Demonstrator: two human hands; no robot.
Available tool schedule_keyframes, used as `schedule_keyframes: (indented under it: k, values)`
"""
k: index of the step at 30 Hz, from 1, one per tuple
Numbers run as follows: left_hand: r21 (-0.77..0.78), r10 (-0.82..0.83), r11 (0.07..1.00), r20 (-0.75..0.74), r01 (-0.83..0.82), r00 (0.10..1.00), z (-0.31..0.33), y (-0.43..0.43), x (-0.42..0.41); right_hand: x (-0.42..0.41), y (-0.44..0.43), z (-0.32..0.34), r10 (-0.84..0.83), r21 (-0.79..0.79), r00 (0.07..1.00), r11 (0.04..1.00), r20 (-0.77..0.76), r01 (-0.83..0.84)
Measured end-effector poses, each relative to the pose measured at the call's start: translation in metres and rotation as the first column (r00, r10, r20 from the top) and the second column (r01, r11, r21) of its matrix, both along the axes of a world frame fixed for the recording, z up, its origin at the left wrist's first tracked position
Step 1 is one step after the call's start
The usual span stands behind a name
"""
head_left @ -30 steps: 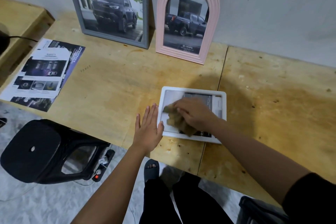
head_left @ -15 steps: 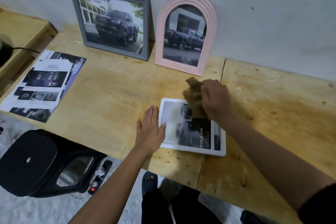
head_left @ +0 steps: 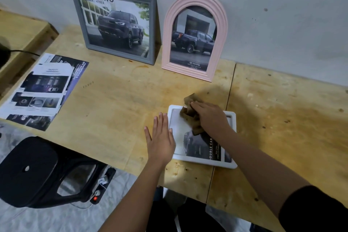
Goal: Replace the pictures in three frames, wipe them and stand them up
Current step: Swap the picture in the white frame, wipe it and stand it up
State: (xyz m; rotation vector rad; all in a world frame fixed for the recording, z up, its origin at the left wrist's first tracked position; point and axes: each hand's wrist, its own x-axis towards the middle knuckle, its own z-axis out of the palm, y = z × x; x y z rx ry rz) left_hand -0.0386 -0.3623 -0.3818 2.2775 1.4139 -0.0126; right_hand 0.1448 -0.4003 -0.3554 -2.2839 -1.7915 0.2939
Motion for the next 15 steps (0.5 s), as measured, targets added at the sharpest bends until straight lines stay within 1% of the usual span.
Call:
schedule_keyframes:
  k: [3, 7, 9, 11, 13, 15]
  values:
    - [0.000, 0.005, 1.000, -0.016, -0.005, 1.000, 0.000, 0.000, 0.000, 0.004, -0.006, 0.013, -0.015, -0.042, 1.000, 0.999, 0.012, 0.015]
    - [0.001, 0.025, 1.000, -0.018, -0.025, 1.000, 0.000, 0.001, 0.001, 0.015, -0.030, 0.025, -0.014, -0.205, 0.988, 0.978, 0.152, 0.045]
    - [-0.004, 0.033, 0.999, -0.012, -0.033, 0.999, 0.000, 0.001, 0.001, 0.021, -0.040, 0.031, 0.020, -0.285, 0.968, 0.957, 0.252, 0.054]
    - [-0.004, 0.041, 0.999, -0.004, -0.041, 0.999, 0.000, 0.001, 0.002, 0.024, -0.046, 0.036, 0.045, -0.356, 0.947, 0.931, 0.318, 0.076]
    - [-0.008, 0.043, 0.999, 0.013, -0.043, 0.999, 0.000, 0.001, 0.002, 0.022, -0.049, 0.043, 0.017, -0.382, 0.930, 0.914, 0.368, 0.134]
    - [-0.016, 0.043, 0.999, 0.035, -0.043, 0.998, 0.000, 0.000, 0.002, 0.019, -0.054, 0.049, -0.046, -0.394, 0.914, 0.893, 0.402, 0.219]
